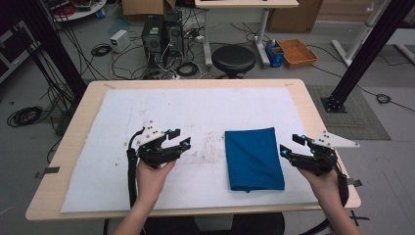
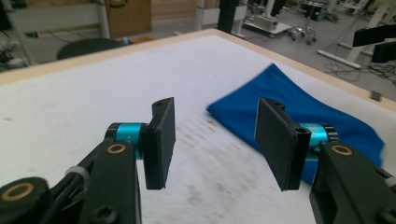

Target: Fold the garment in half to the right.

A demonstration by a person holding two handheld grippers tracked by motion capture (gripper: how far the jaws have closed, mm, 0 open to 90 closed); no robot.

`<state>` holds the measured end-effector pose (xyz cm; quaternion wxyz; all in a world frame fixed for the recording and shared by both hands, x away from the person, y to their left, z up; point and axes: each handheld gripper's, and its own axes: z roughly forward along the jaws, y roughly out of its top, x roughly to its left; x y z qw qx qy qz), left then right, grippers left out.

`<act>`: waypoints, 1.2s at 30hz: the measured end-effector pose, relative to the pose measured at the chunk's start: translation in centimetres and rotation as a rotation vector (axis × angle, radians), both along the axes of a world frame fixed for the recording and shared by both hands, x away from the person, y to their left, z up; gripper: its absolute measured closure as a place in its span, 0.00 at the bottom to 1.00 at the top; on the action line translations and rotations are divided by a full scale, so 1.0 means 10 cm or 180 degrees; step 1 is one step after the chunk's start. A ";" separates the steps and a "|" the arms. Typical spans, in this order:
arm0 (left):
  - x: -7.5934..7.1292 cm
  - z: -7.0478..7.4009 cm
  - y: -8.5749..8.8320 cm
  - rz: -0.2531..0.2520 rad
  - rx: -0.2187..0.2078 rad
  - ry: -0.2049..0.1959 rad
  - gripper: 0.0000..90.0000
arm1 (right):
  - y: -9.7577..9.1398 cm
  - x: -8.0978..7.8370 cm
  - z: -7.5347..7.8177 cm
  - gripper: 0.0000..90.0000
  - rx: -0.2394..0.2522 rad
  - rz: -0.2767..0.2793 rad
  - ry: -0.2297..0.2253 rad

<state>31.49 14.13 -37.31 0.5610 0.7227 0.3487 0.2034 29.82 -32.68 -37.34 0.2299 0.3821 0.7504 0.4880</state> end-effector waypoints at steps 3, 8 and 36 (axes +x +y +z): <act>0.06 -0.01 0.15 0.0052 -0.0088 -0.0057 0.54 | 0.06 0.15 0.04 0.32 -0.0096 0.0079 -0.0017; 0.12 -0.05 0.33 0.0151 -0.0096 -0.0117 0.52 | 0.09 0.39 0.01 0.31 -0.0061 0.0061 0.0007; 0.19 -0.05 0.49 0.0275 0.0036 -0.0111 0.36 | -0.04 0.49 -0.05 0.24 0.0112 -0.0099 0.0086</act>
